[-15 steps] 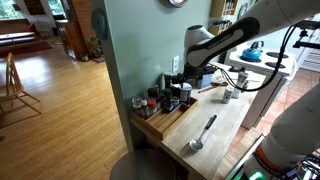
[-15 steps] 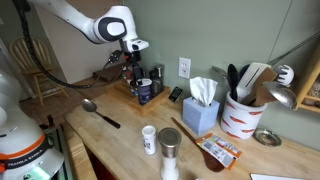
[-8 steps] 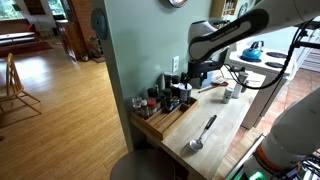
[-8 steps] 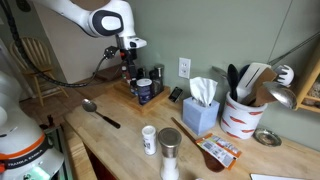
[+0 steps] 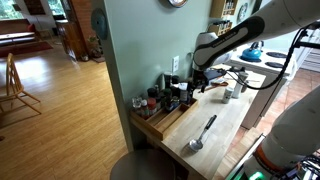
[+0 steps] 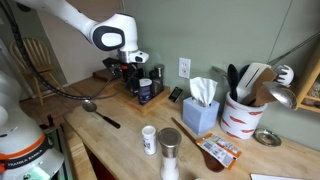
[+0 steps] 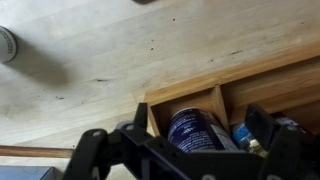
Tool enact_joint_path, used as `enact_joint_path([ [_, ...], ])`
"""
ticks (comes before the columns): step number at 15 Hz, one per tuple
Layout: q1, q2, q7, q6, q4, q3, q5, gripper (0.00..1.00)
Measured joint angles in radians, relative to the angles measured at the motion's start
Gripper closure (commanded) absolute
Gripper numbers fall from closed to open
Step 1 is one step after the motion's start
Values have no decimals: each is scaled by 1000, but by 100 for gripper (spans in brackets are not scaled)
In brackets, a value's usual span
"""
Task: Place the blue container on the tray
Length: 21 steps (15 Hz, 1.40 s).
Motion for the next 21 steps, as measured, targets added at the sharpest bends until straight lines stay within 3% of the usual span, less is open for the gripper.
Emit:
enact_joint_path([
  [6, 3, 31, -170, 229, -86, -38, 37, 71],
  [10, 27, 66, -251, 320, -103, -43, 93, 99],
  [15, 61, 94, -348, 419, -106, -48, 203, 100],
  [21, 79, 98, -440, 453, -125, -67, 295, 100],
])
